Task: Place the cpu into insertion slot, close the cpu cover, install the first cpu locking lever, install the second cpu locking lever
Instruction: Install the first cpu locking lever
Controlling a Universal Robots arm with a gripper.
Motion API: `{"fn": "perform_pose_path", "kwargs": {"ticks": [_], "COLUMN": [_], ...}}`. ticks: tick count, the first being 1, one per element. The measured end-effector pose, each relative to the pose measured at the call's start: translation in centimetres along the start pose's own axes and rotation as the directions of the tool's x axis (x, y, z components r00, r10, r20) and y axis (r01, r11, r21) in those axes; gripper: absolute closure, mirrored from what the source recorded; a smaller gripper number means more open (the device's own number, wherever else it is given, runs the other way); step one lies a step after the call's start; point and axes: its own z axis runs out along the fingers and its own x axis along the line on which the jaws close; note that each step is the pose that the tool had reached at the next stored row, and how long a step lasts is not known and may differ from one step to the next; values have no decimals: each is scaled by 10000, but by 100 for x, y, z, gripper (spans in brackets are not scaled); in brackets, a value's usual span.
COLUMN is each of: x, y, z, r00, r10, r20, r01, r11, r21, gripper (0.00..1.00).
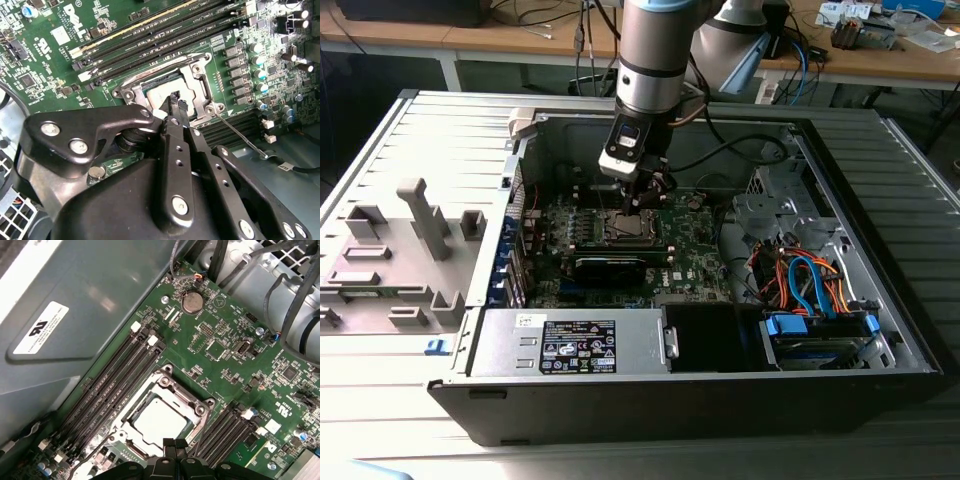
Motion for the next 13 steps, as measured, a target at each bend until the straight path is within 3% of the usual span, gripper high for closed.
{"fn": "perform_pose_path", "kwargs": {"ticks": [13], "x": [0], "y": [0], "z": [0], "r00": [9980], "r10": [-623], "r20": [50], "r01": [623], "r11": [9981], "r21": [6], "gripper": [89]}}
